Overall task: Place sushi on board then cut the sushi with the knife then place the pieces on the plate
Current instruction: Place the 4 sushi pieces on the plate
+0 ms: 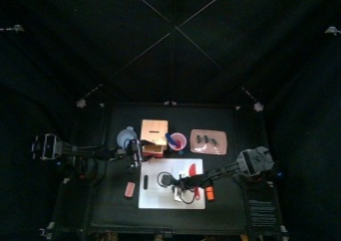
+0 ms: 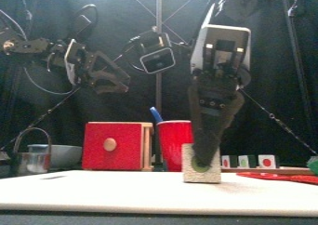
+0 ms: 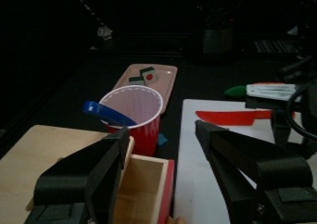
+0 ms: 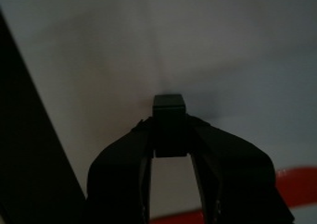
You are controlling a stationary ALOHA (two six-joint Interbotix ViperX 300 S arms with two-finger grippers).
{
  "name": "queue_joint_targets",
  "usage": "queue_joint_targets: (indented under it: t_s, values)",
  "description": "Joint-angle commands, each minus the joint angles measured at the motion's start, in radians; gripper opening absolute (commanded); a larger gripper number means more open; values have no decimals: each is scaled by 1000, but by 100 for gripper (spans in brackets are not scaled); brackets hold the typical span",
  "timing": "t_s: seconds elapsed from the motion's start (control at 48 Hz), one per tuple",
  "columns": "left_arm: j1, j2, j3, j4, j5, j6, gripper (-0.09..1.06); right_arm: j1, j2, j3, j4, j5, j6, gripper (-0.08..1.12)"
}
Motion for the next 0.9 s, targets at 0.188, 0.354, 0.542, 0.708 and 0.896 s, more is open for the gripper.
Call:
queue_joint_targets:
  t_s: [0.188, 0.354, 0.542, 0.708, 0.896]
  values:
    - [6, -3, -5, 2, -6, 2, 93, -166, -436, 380, -141, 69, 393, 58]
    - [5, -3, -6, 8, -6, 3, 93, -264, -588, 522, -219, 140, 601, 58]
    - [6, -3, -12, 21, -6, 2, 93, -383, -672, 571, -334, 196, 681, 58]
    - [5, -3, -8, 21, -6, 2, 93, -566, -667, 589, -405, 178, 676, 58]
    - [3, -3, -6, 21, -6, 2, 93, -687, -644, 630, -454, 14, 675, 58]
